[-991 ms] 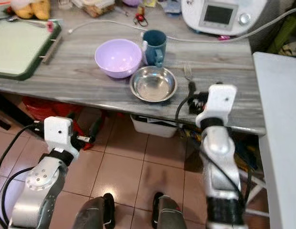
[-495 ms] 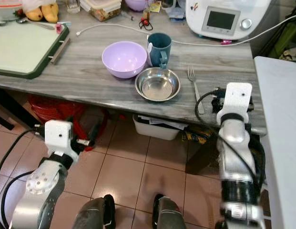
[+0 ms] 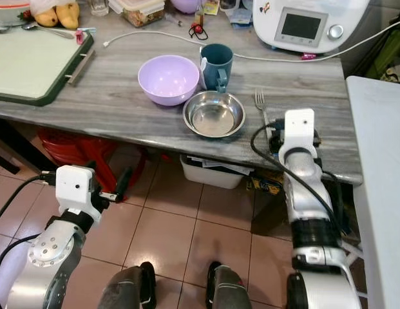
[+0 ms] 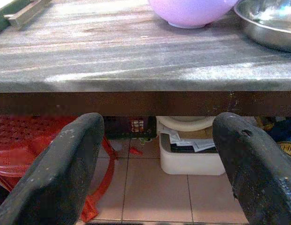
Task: Setting the table
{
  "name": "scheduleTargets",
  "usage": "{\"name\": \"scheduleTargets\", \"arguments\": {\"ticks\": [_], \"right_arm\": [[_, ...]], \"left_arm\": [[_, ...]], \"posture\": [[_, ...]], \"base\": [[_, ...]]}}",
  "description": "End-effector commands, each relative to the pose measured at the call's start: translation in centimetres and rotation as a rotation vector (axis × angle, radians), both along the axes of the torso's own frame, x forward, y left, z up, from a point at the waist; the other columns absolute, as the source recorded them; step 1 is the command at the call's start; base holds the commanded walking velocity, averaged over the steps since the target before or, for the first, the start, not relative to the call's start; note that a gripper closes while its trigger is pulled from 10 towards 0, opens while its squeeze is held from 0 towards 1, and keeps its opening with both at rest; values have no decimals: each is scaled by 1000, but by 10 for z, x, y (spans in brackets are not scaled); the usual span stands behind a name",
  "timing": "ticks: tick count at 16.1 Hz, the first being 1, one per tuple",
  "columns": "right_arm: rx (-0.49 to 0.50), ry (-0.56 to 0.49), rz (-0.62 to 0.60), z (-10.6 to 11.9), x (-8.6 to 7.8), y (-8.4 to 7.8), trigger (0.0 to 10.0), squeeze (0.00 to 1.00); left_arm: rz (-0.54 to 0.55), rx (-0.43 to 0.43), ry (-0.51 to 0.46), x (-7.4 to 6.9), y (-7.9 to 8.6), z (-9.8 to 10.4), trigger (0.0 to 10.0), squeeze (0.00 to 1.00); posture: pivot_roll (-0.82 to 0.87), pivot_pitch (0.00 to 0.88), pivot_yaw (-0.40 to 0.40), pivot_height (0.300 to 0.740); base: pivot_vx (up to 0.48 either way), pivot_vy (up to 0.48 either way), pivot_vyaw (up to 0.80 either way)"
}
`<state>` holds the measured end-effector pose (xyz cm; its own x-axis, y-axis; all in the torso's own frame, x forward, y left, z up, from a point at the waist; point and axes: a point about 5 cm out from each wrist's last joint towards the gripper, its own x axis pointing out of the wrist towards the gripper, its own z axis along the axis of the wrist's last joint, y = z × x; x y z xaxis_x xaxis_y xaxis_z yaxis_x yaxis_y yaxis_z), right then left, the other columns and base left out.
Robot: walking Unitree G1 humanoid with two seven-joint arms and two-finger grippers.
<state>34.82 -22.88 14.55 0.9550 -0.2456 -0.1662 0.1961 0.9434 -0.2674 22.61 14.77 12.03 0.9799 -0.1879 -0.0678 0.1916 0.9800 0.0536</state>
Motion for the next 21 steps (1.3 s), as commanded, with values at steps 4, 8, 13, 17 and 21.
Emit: {"name": "scheduleTargets", "arguments": {"ticks": [4, 8, 13, 17, 21], "right_arm": [[69, 52, 71, -12, -1, 16, 10000, 0], [84, 42, 100, -11, -5, 20, 10000, 0], [95, 43, 107, -13, -8, 21, 10000, 0], [117, 28, 122, -11, -11, 22, 10000, 0], [143, 9, 146, -8, -12, 25, 10000, 0]], "left_arm": [[-5, 15, 5, -3, 0, 2, 10000, 0], [-9, 12, 7, -2, -1, 1, 10000, 0], [-13, 10, 8, 0, -2, 2, 10000, 0], [-15, 12, 5, 2, -2, 1, 10000, 0], [-16, 12, 2, 4, -3, 2, 10000, 0]], "posture": [[76, 230, 11, 740], [68, 226, 8, 740], [63, 222, 10, 740], [60, 215, 13, 740], [58, 212, 13, 740]], "base": [[0, 0, 0], [0, 0, 0], [0, 0, 0], [0, 0, 0], [0, 0, 0]]}}
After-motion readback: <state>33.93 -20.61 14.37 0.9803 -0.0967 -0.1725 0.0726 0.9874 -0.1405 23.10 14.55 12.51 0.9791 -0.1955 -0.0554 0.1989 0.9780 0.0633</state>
